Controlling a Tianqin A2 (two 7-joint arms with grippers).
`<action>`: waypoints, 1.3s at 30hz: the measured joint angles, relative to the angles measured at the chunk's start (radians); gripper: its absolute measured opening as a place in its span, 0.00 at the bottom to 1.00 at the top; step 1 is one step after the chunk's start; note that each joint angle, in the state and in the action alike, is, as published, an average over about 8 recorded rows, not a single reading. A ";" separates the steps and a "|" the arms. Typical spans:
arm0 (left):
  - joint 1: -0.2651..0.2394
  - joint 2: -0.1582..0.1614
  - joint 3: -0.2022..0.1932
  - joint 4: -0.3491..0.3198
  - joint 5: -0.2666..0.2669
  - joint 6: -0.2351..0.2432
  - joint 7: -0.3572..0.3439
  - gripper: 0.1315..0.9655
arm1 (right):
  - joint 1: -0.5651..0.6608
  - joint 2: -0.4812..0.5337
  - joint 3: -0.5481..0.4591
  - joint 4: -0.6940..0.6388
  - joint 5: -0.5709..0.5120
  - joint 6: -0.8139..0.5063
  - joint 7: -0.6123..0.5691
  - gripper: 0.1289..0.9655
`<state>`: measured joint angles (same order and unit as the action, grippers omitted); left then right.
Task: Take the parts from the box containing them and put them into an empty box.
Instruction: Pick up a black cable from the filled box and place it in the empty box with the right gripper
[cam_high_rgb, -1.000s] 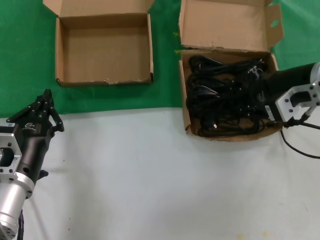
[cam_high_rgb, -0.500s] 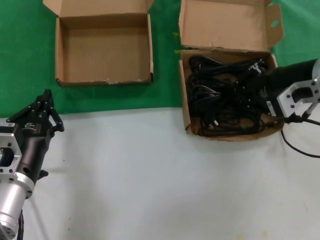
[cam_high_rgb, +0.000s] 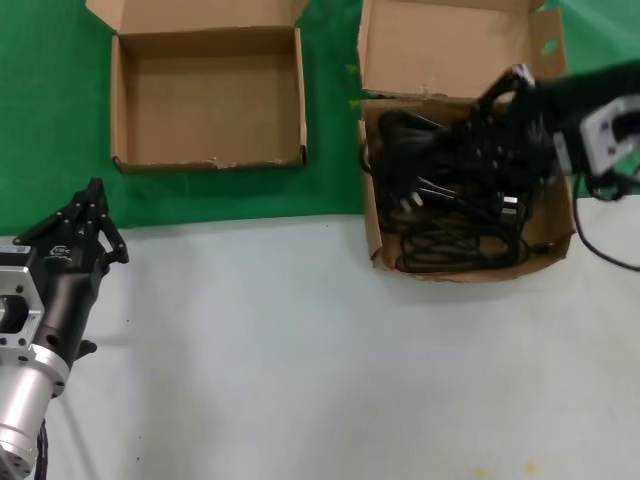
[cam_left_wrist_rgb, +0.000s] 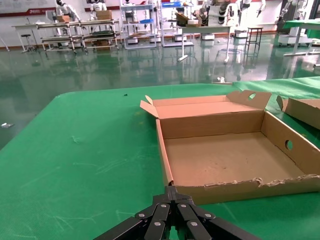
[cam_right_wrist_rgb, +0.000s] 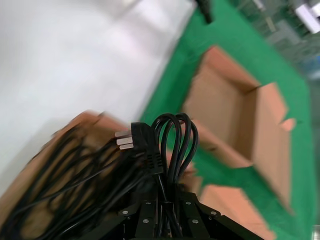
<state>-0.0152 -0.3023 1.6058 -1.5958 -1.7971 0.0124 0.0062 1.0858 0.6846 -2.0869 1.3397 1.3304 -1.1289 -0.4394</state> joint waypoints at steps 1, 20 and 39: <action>0.000 0.000 0.000 0.000 0.000 0.000 0.000 0.02 | 0.011 -0.003 0.002 0.009 0.006 -0.009 0.020 0.09; 0.000 0.000 0.000 0.000 0.000 0.000 0.000 0.02 | 0.175 -0.324 -0.070 -0.151 -0.057 0.094 0.227 0.09; 0.000 0.000 0.000 0.000 0.000 0.000 0.000 0.02 | 0.198 -0.583 -0.085 -0.537 -0.025 0.288 0.085 0.09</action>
<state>-0.0153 -0.3023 1.6058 -1.5958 -1.7971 0.0124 0.0062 1.2840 0.1013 -2.1722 0.8024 1.3054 -0.8413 -0.3548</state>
